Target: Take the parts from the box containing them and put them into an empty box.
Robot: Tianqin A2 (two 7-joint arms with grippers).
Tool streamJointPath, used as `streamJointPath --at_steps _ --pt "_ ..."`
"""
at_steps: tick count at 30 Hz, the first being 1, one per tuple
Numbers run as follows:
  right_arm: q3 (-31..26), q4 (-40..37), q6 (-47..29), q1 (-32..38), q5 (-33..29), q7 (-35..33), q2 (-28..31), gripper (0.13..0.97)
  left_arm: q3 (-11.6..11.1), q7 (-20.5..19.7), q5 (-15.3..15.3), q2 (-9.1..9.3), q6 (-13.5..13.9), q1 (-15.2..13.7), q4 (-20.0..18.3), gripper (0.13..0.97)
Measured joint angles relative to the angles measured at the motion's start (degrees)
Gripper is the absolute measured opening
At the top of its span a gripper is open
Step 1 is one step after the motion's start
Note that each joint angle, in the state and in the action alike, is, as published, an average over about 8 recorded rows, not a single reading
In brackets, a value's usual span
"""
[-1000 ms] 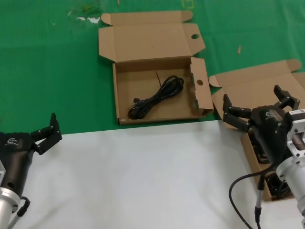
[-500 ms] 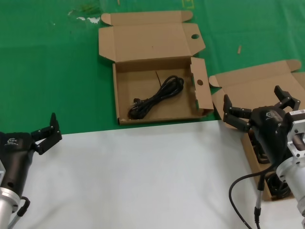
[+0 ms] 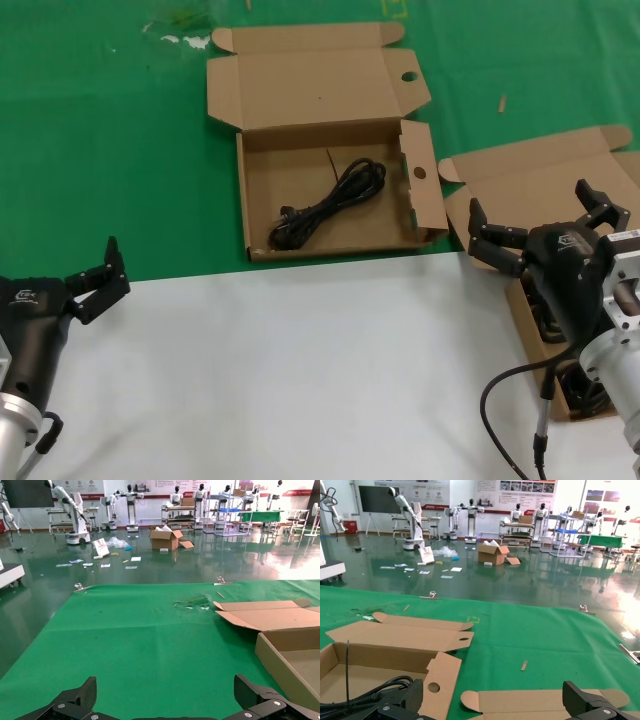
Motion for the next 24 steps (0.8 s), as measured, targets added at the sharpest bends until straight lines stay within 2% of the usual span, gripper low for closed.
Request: streamJointPath --at_steps 24 --pt "0.00 0.00 0.00 0.00 0.00 0.00 0.00 0.966 0.00 0.00 0.00 0.00 0.00 0.00 0.00 0.966"
